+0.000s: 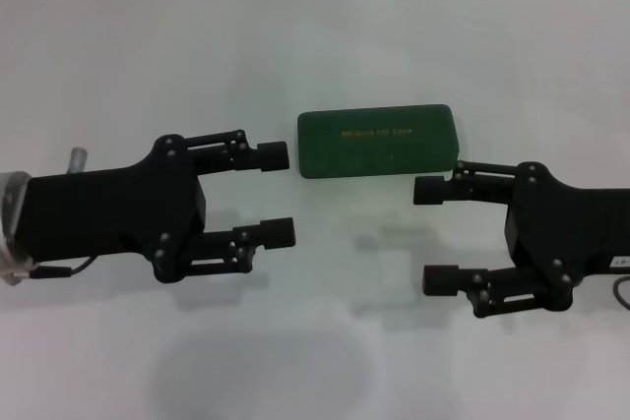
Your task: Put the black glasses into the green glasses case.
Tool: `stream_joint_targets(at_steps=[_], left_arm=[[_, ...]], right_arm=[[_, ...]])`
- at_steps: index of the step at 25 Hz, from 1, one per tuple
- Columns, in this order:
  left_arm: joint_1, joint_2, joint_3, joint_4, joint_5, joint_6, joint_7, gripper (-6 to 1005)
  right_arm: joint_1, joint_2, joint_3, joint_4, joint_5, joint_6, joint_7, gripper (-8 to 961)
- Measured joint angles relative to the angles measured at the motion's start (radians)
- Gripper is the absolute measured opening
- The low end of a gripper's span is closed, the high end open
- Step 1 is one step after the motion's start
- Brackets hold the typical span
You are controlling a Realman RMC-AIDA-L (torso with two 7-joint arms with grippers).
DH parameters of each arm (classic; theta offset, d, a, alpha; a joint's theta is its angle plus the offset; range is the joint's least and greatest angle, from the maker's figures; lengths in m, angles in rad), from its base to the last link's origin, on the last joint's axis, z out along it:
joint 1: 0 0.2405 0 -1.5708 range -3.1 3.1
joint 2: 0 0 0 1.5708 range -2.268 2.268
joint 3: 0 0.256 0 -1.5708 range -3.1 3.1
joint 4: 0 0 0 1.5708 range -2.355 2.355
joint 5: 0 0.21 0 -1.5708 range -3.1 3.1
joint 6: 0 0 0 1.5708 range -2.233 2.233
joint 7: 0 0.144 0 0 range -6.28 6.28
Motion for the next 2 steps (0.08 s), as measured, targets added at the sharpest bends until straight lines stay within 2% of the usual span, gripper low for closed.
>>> stream_joint_targets(at_steps=[2], left_arm=[[-0.001, 0.0, 0.002, -0.009, 0.004, 0.001, 0.001, 694]], right_arm=[[0.0, 0.0, -0.006, -0.002, 0.0, -0.002, -0.001, 802]])
